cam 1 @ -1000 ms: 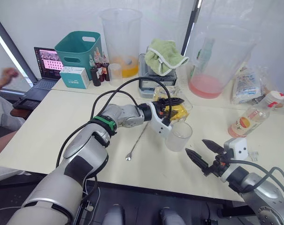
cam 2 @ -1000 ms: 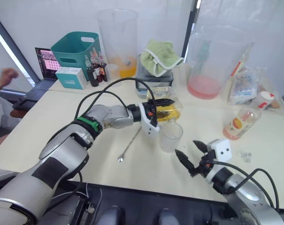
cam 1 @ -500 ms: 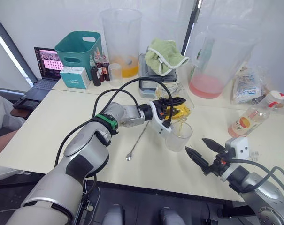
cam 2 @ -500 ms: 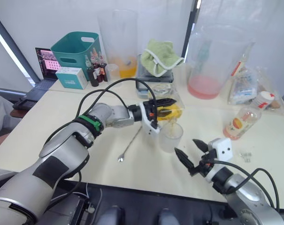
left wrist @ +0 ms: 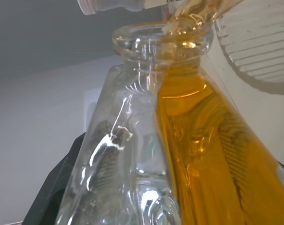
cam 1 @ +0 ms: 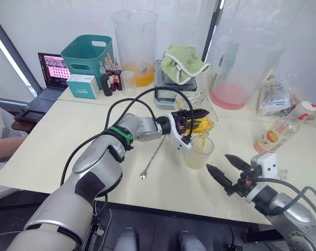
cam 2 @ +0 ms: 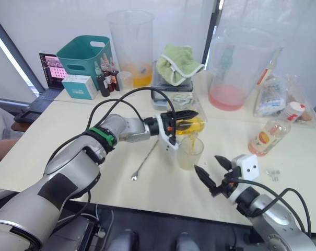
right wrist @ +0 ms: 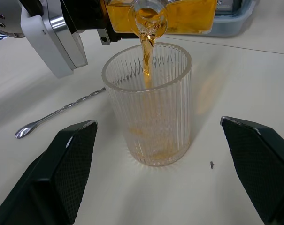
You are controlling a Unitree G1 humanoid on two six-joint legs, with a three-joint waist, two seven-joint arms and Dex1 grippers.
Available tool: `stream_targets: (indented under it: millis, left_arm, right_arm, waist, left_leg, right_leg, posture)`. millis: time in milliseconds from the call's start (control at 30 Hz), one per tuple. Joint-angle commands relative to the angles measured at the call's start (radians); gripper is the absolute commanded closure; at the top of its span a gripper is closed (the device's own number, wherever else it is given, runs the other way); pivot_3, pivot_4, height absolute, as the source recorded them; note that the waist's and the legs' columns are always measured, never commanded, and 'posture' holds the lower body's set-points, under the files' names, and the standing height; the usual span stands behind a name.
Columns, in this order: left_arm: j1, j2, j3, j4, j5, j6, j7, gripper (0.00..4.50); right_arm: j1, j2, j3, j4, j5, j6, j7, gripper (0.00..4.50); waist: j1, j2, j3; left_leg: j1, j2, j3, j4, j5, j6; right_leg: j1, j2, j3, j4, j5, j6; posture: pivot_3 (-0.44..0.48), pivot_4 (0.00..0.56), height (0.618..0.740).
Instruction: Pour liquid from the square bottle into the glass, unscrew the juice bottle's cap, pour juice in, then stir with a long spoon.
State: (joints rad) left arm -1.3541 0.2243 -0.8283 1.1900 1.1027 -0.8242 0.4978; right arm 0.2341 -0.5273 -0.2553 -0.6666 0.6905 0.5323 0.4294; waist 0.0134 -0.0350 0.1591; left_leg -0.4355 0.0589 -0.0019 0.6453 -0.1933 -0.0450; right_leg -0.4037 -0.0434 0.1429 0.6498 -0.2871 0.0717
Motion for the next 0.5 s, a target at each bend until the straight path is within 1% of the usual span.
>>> stream_targets:
  millis: [33,133,333,400,500]
  left_arm:
    - [-0.054,-0.011,0.058,0.001,-0.073,0.012,-0.006,1.67]
    - [-0.051,-0.013,0.061,0.008,-0.085,0.012,-0.019,1.67]
    - [-0.005,-0.021,0.131,0.026,-0.205,-0.04,-0.146,1.67]
    - [0.004,-0.02,0.143,0.021,-0.226,-0.044,-0.175,1.67]
    - [0.022,-0.02,0.186,0.02,-0.291,-0.057,-0.246,1.67]
  right_arm:
    - [-0.002,0.002,-0.029,-0.04,0.018,-0.007,-0.005,0.05]
    - [-0.002,0.002,-0.031,-0.039,0.017,-0.008,-0.005,0.05]
    - [-0.001,0.0,-0.036,-0.033,0.017,-0.006,-0.006,0.05]
    - [-0.002,-0.001,-0.037,-0.032,0.017,-0.005,-0.005,0.05]
    - [-0.006,-0.001,-0.038,-0.028,0.015,-0.005,-0.004,0.05]
  waist:
    - [0.0,0.0,0.0]
    - [0.0,0.0,0.0]
    - [0.0,0.0,0.0]
    - [-0.001,0.0,0.0]
    - [-0.001,0.0,0.0]
  left_leg:
    - [0.0,0.0,0.0,0.0,0.0,0.0]
    - [0.0,0.0,0.0,0.0,0.0,0.0]
    - [0.0,0.0,0.0,0.0,0.0,0.0]
    - [0.0,-0.001,0.0,0.0,0.0,0.0]
    - [0.001,-0.002,0.0,0.001,0.0,0.0]
  right_leg:
    - [0.0,0.0,0.0,0.0,0.0,0.0]
    - [0.0,0.0,0.0,0.0,0.0,0.0]
    - [0.0,0.0,0.0,0.001,0.0,0.0]
    - [0.0,0.0,0.0,0.003,0.0,0.0]
    - [-0.001,-0.001,0.001,0.007,0.0,0.0]
  posture:
    - [0.0,0.15,0.74]
    - [0.0,0.15,0.74]
    - [0.0,0.15,0.74]
    - [0.0,0.15,0.74]
    - [0.0,0.15,0.74]
